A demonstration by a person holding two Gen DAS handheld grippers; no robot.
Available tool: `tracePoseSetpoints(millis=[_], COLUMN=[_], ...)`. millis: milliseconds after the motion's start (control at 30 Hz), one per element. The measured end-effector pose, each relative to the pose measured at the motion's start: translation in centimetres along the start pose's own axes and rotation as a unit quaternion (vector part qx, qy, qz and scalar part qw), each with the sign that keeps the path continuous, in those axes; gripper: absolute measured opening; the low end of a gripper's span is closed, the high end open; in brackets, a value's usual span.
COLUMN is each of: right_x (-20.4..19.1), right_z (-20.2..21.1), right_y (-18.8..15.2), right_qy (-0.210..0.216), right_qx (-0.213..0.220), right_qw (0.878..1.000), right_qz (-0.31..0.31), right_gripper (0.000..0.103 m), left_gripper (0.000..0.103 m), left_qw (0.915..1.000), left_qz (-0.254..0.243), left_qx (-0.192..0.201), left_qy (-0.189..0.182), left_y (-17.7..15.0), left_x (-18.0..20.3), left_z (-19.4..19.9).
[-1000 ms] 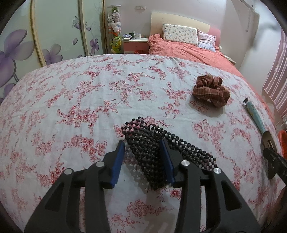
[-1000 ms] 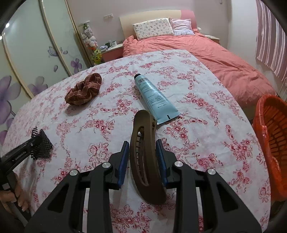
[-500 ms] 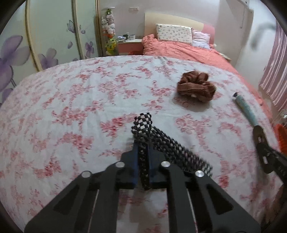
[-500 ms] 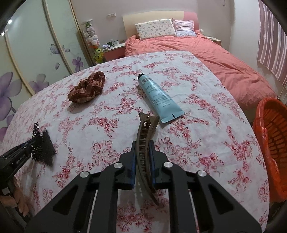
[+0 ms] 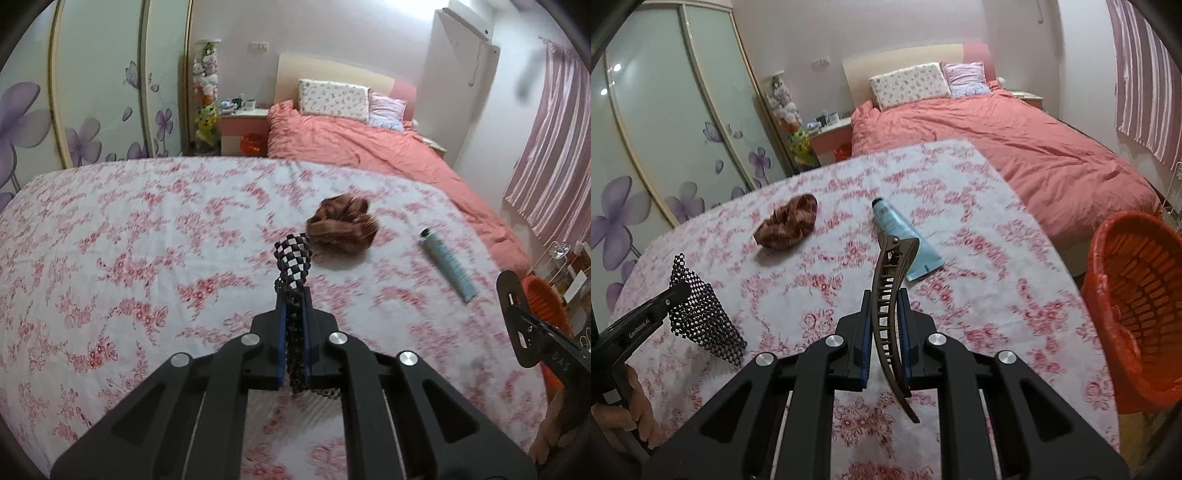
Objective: Collect trash
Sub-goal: 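Carry the mesh pad and hair clip over the orange basket and open both tools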
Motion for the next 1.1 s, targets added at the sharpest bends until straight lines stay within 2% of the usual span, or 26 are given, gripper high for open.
tracePoseSetpoints(millis=[300, 533, 900, 1100], right_x=[1.0, 3.1, 8.9, 13.4], right_z=[3.4, 5.9, 9.8, 11.4], right_y=[1.4, 2.0, 2.5, 2.3], right_qy=[0.004, -0.006, -0.049, -0.083], right_qx=[0.037, 0.067, 0.112, 0.128], right_qw=[0.999, 0.998, 0.991, 0.985], right_qz=[-0.008, -0.021, -0.060, -0.085], right_gripper=[0.013, 0.013, 0.013, 0.013], left_gripper=[0.008, 0.008, 0.008, 0.008], left_qw=[0.9987, 0.9950, 0.9821, 0.9693], left_qz=[-0.019, -0.036, -0.066, -0.092], left_qx=[0.029, 0.049, 0.059, 0.055], left_qy=[-0.037, -0.080, -0.166, -0.221], left_y=[1.4, 2.4, 3.5, 3.1], left_x=[3.9, 8.3, 16.9, 23.4], left_z=[3.1, 5.5, 8.0, 8.9])
Point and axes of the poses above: each gripper's, at about its wrist camera, not at the fingertips, and z roughly against the way its jaws point, x to its right, y to its top, the point moved 1 cm from there along -z, roughly the way its jaws point, and after that the axes turned 6 degrees about x, right-handed, at the moved point
